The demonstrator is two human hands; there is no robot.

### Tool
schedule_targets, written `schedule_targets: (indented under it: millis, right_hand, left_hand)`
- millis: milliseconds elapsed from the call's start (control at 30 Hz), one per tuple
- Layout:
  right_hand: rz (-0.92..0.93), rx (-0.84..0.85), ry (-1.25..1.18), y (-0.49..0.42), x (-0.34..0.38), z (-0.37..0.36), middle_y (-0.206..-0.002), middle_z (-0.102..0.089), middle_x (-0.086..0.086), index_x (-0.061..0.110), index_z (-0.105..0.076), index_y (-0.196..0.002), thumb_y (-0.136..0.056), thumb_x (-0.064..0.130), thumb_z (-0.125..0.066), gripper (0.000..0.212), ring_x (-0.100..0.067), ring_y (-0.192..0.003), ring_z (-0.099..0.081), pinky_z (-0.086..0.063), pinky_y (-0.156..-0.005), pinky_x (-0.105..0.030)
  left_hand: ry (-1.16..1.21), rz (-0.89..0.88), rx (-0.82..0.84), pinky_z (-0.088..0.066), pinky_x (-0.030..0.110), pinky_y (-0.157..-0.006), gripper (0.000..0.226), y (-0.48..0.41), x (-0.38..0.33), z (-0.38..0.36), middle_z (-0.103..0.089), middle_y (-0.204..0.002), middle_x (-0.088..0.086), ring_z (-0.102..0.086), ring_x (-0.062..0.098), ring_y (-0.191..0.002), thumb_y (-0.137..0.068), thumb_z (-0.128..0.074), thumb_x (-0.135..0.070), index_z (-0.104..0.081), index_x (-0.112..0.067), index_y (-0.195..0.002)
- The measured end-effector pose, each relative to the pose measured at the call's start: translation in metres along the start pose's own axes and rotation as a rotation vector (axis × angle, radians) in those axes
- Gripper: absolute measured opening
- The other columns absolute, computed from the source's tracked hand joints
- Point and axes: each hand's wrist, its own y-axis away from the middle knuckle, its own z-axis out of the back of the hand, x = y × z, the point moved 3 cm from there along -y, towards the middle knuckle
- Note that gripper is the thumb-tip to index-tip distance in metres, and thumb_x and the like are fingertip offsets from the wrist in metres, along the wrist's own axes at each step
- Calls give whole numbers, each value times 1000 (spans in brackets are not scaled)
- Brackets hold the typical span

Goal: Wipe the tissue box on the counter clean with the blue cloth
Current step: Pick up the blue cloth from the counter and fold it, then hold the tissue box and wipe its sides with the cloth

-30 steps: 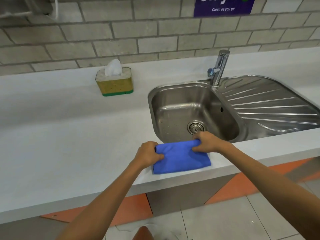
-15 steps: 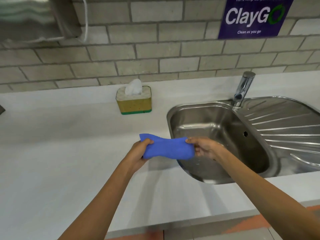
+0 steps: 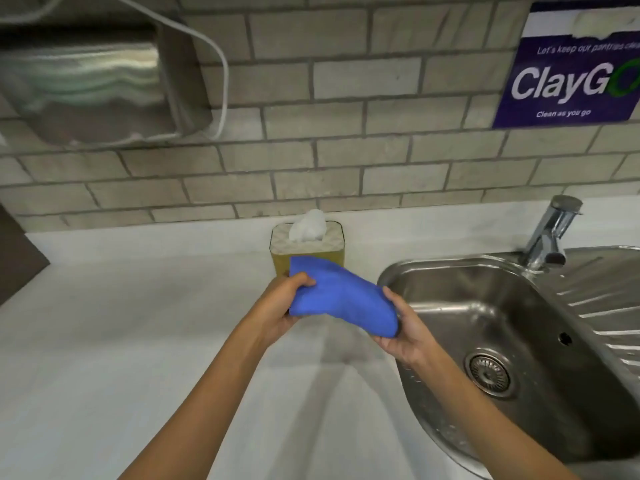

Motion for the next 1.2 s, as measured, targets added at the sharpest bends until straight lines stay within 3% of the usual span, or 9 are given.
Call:
schedule_targets:
  millis: [200, 300, 433, 500, 633, 733, 800, 1033, 1200]
  right_hand:
    - [121, -218, 572, -31, 14, 2, -93, -69, -11, -1, -60, -112, -86, 9, -58, 28, -19, -79, -64, -53, -64, -27]
    - [317, -284, 898, -39, 17, -22, -93, -65, -17, -7, -61, -107, -84, 1, -55, 25, -24, -79, -59, -48, -66, -29]
    - [493, -126, 1432, -39, -4, -64, -90, -71, -16, 3, -67, -99, -80, 9, -59, 21, -25, -79, -62, -48, -75, -32]
    - [446, 14, 1590, -38, -16, -73, -93, -70, -9, 9, -67, -102, -80, 16, -61, 24, -23, -85, -63, -50, -80, -33]
    - [266, 144, 1356, -43, -8, -70, -104, -69, -6, 11, -66, -113, -82, 11, -63, 31, -18, -100, -64, -49, -97, -32]
    - [429, -38, 1254, -67, 29, -56, -84, -69, -1, 26, -67, -87, -82, 9, -63, 18, -20, -82, -65, -52, -87, -35]
    - [509, -171, 1251, -89, 52, -44, -83, -67, 2, 23, -64, -93, -81, 18, -66, 13, -18, -81, -64, -50, -77, -29]
    - [304, -191, 1445, -160, 86, -30, -142, -45, -6, 19, -23, -145, -68, 29, -79, 95, -25, -128, -45, -41, -102, -36]
    - [340, -117, 1522, -182, 80, -39, -136, -54, -7, 9, -32, -141, -70, 28, -77, 86, -23, -118, -55, -43, -89, -24]
  left_hand:
    - [-214, 115, -162, -52, 36, -81, 43, -37, 50, 39, -61, -124, 14, -60, 30, -108, -87, -43, -5, -46, -7, -130]
    - [-123, 121, -48, -49, 42, -95, 44, -51, 68, 28, -59, -128, 14, -59, 29, -112, -85, -46, -15, -46, -11, -129]
    - [312, 158, 78, -56, 36, -74, 41, -60, 76, 5, -69, -101, 11, -68, 22, -85, -83, -60, -44, -63, -13, -110]
    - [304, 118, -28, -57, 32, -69, 42, -63, 79, 8, -70, -105, 13, -70, 21, -85, -89, -52, -42, -62, -12, -117]
    - [271, 118, -229, -53, 29, -62, 29, -75, 89, 33, -66, -101, 16, -64, 23, -81, -98, -39, -17, -59, -3, -114]
    - [326, 184, -342, -48, 24, -56, 31, -84, 84, 54, -55, -79, 6, -53, 19, -70, -99, -32, -15, -54, -12, -78]
    - [339, 174, -408, -44, 29, -60, 33, -95, 76, 71, -55, -78, 6, -52, 21, -67, -98, -36, -24, -53, -15, -71]
    - [276, 44, -326, -49, 15, -42, 53, -136, 38, 107, -67, -47, -4, -64, 9, -40, -94, -32, -54, -58, -13, -74]
    - [297, 85, -281, -49, 15, -40, 52, -153, 30, 100, -63, -42, -5, -61, 9, -36, -94, -32, -55, -49, -14, -67]
